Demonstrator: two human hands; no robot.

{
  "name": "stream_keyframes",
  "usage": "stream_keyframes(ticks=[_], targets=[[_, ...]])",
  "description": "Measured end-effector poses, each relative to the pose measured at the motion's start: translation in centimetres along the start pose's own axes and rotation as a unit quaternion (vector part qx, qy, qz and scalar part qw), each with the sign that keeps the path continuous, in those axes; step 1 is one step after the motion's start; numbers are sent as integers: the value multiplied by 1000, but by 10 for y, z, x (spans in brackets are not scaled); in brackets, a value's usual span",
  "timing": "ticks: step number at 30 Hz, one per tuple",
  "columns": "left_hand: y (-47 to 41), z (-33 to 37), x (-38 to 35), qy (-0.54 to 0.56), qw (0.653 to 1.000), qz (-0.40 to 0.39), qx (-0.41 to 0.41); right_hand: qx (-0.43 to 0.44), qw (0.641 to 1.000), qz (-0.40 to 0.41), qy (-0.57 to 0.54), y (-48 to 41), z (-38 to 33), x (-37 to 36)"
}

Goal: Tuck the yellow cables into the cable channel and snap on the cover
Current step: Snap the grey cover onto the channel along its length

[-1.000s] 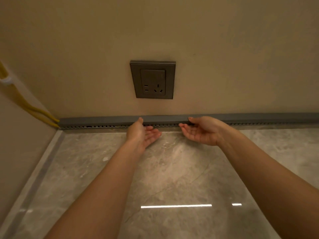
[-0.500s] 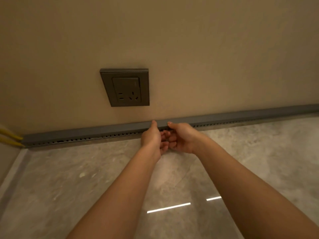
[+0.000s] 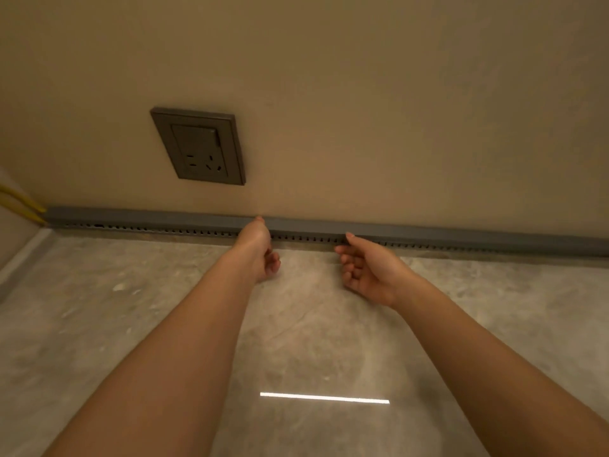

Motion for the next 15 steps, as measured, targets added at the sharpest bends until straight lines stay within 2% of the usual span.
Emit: stream_keyframes(ticks=[4, 8, 11, 13, 15], targets=[[2, -2, -6, -19, 998, 49, -23, -34, 999, -34, -5, 9, -6, 28], [5, -3, -9, -5, 998, 57, -10, -56, 997, -47, -25, 8, -10, 29], [3, -4, -10, -11, 998, 65, -24, -112, 990, -71, -52, 8, -19, 24], [2, -3, -8, -9, 998, 53, -23, -133, 985, -75, -83, 6, -26, 20], [-1, -1, -2, 10, 1000, 9, -2, -137, 980, -65, -125, 3, -31, 14]])
Point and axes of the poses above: each hand's wrist, its own y-axis away from the middle knuckle, its own x-axis out of the back of the hand, z = x × y, the point moved 4 cm from there along -y, towards the middle knuckle, and after that the axes turned 6 degrees about -z, right-handed, at the moved point
